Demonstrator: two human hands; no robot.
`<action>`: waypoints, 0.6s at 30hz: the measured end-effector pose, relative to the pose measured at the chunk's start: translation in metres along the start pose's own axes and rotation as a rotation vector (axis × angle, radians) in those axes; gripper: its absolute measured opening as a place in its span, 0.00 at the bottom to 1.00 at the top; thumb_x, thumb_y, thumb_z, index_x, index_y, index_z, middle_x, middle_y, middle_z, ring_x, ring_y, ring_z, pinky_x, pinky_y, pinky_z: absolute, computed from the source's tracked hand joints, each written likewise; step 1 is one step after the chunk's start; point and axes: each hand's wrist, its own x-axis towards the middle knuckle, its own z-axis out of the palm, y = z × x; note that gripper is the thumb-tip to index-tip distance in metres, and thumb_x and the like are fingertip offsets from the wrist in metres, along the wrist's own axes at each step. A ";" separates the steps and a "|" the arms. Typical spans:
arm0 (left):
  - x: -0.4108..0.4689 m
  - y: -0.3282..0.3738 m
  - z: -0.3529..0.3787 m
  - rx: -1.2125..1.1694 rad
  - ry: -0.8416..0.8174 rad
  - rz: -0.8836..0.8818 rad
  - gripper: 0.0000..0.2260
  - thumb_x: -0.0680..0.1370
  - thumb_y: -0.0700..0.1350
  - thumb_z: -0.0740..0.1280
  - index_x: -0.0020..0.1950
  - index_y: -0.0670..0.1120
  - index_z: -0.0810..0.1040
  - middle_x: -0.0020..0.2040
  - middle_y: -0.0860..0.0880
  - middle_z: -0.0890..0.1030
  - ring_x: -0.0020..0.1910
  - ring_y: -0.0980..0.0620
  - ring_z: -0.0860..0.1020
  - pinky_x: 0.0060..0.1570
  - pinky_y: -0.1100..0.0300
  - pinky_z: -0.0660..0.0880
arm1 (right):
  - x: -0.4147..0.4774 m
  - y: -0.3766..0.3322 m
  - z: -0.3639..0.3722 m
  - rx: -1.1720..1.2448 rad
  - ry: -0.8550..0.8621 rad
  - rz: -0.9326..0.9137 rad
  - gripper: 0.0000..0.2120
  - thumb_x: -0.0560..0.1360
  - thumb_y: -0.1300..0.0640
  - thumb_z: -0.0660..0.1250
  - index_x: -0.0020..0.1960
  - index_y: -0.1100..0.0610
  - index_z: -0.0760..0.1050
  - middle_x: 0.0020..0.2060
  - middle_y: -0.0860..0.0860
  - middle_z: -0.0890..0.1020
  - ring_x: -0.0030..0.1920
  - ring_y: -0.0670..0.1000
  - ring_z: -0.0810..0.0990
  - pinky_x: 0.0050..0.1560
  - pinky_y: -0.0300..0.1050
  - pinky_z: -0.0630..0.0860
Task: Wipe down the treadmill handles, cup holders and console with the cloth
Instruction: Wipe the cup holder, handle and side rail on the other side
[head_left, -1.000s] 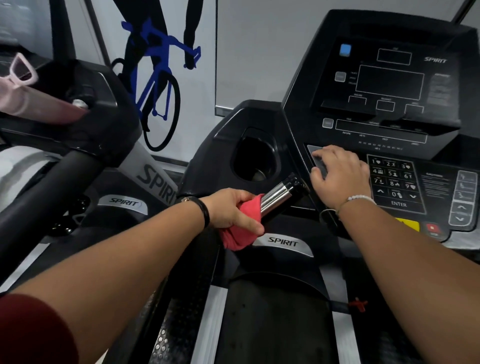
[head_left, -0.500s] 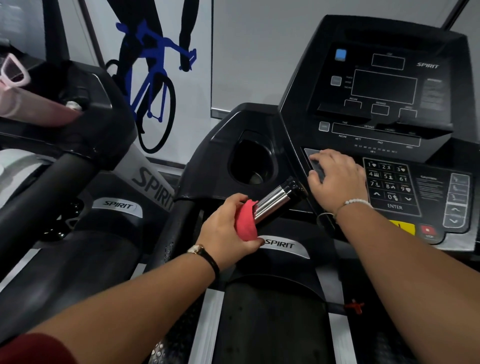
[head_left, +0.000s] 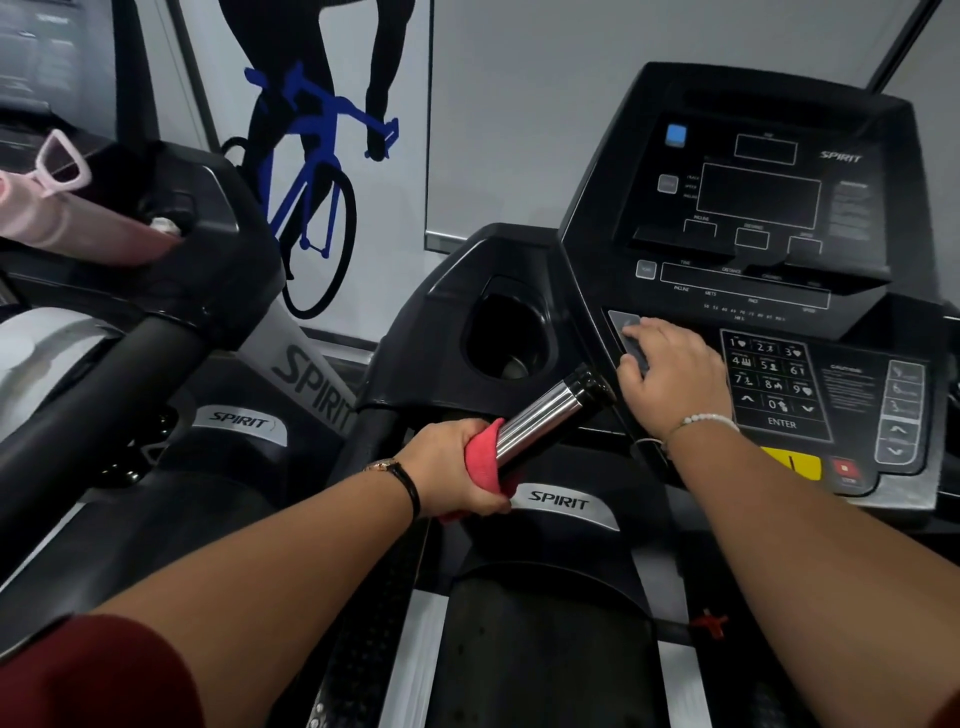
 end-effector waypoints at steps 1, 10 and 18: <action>0.000 -0.002 0.000 0.004 -0.008 -0.002 0.25 0.58 0.51 0.80 0.51 0.53 0.77 0.43 0.55 0.81 0.39 0.58 0.81 0.35 0.63 0.79 | 0.000 0.000 0.000 -0.002 -0.002 -0.002 0.18 0.75 0.54 0.61 0.63 0.52 0.74 0.65 0.51 0.75 0.66 0.54 0.70 0.67 0.56 0.65; 0.000 -0.008 0.000 0.330 0.012 0.026 0.18 0.65 0.56 0.72 0.52 0.56 0.75 0.46 0.56 0.79 0.44 0.56 0.78 0.48 0.58 0.77 | -0.001 0.001 0.000 -0.007 0.000 -0.006 0.18 0.75 0.54 0.61 0.64 0.53 0.74 0.65 0.51 0.75 0.66 0.53 0.70 0.67 0.55 0.65; 0.019 -0.003 -0.023 0.884 -0.322 0.066 0.18 0.69 0.56 0.69 0.57 0.54 0.73 0.53 0.53 0.79 0.52 0.49 0.79 0.53 0.54 0.76 | -0.001 0.002 0.001 0.010 0.013 -0.010 0.18 0.75 0.54 0.60 0.63 0.54 0.75 0.64 0.52 0.76 0.66 0.54 0.70 0.67 0.56 0.66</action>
